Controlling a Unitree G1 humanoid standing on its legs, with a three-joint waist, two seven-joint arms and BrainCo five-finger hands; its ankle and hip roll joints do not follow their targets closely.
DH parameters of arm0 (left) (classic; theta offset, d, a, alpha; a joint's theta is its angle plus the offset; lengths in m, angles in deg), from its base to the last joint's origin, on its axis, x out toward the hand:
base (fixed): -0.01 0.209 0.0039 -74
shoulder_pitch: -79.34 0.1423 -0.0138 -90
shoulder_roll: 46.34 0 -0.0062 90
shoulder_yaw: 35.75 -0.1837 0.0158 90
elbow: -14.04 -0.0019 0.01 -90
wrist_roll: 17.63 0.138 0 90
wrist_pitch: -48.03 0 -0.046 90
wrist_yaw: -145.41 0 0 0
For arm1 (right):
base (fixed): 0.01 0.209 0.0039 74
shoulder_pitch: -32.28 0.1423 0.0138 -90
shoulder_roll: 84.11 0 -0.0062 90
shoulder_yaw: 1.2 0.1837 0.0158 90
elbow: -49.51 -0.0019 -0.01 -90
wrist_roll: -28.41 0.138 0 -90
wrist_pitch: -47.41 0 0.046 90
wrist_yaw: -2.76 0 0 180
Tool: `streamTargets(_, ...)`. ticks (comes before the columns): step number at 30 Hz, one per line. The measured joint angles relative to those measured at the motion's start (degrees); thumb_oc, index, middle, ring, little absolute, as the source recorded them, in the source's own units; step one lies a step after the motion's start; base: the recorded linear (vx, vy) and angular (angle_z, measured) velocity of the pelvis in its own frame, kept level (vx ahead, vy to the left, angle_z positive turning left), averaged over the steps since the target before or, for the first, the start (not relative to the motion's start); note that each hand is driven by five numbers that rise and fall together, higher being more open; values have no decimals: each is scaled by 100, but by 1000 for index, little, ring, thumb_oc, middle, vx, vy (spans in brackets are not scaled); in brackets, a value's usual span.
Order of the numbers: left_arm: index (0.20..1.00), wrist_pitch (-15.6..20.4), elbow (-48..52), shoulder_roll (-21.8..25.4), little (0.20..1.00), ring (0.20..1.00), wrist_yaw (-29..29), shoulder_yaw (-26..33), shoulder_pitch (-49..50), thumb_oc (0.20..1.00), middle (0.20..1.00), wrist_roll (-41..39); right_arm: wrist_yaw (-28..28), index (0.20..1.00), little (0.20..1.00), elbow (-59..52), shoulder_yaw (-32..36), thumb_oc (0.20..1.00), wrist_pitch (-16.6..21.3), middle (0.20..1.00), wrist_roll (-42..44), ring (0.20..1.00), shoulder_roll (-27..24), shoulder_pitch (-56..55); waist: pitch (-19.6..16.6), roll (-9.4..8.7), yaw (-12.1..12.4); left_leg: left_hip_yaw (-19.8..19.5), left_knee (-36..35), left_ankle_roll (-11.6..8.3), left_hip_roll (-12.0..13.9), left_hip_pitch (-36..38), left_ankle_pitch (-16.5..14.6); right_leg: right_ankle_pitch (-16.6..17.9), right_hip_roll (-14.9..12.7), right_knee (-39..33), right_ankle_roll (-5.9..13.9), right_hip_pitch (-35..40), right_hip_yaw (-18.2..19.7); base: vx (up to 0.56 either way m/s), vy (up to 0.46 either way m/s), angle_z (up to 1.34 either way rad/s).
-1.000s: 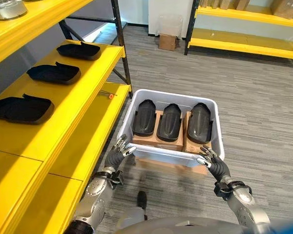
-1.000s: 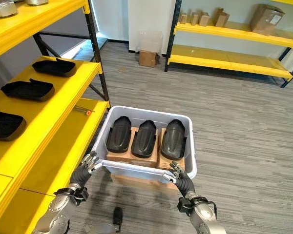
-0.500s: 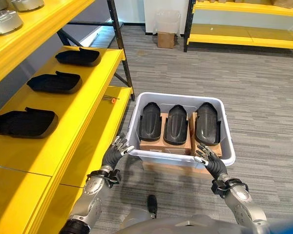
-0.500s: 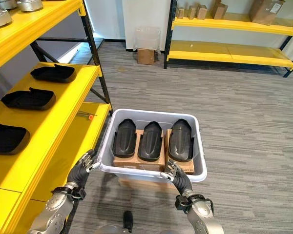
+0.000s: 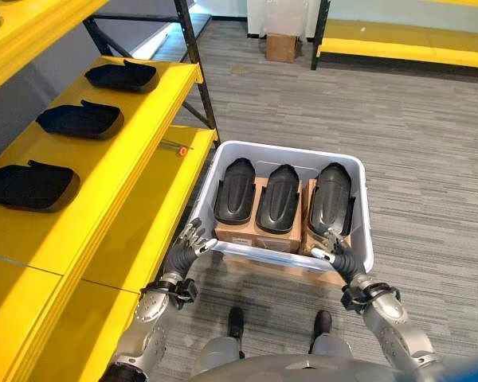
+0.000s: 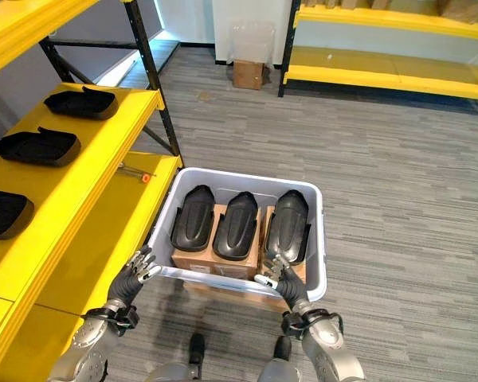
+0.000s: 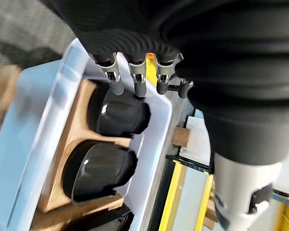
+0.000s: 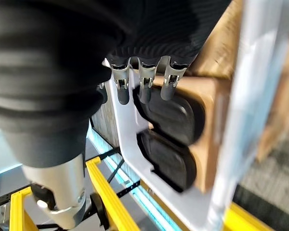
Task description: Move parts from the plastic box to the shelf.
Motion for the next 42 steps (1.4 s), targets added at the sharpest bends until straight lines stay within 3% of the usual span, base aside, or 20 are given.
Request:
streamTargets(4,1000,91,86,-52,1000,1000,8,-108,-316,1000,1000,-176,200,1000,1000,0,83,1000,98,1000,19,1000,-162,592,128,112,-46,45,4,-185,226,-400,91,173,263,-148,-210,-384,62,-86,-109,-18)
streamTargets(6,1000,118,101,-115,1000,1000,23,-132,-590,1000,1000,-202,355,1000,1000,-15,39,1000,133,1000,13,1000,-238,1030,301,141,-29,155,-20,-207,282,-476,103,178,315,-155,-218,-525,140,-96,-86,-20)
streamTargets(15,1000,225,122,-54,1000,1000,161,-238,-1067,1000,1000,-217,1328,1000,1000,314,56,1000,516,1000,-410,1000,-238,3089,922,221,58,325,-18,-259,265,-902,142,253,299,-38,-237,-1128,351,-37,-22,-12)
streamTargets(21,1000,336,123,66,1000,1000,259,-290,-1400,1000,1000,-379,1743,1000,1000,849,-13,1000,537,1000,-559,1000,-229,3967,1194,226,180,363,-12,-262,245,-1017,152,277,288,45,-269,-1320,405,-15,1,-5)
streamTargets(30,1000,463,369,277,1000,1000,389,-673,-1770,1000,1000,-386,2321,1000,1000,2709,-11,1000,599,1000,-575,1000,-274,5271,1599,352,367,345,107,-242,135,-1297,164,274,155,214,-263,-1622,437,-19,7,1)
streamTargets(42,1000,556,463,298,1000,1000,490,-1003,-1986,1000,1000,-445,2333,1000,1000,4936,-358,1000,565,1000,-451,1000,-209,6144,1886,566,493,311,281,-205,68,-1567,175,274,87,424,-264,-1899,461,-17,4,1)
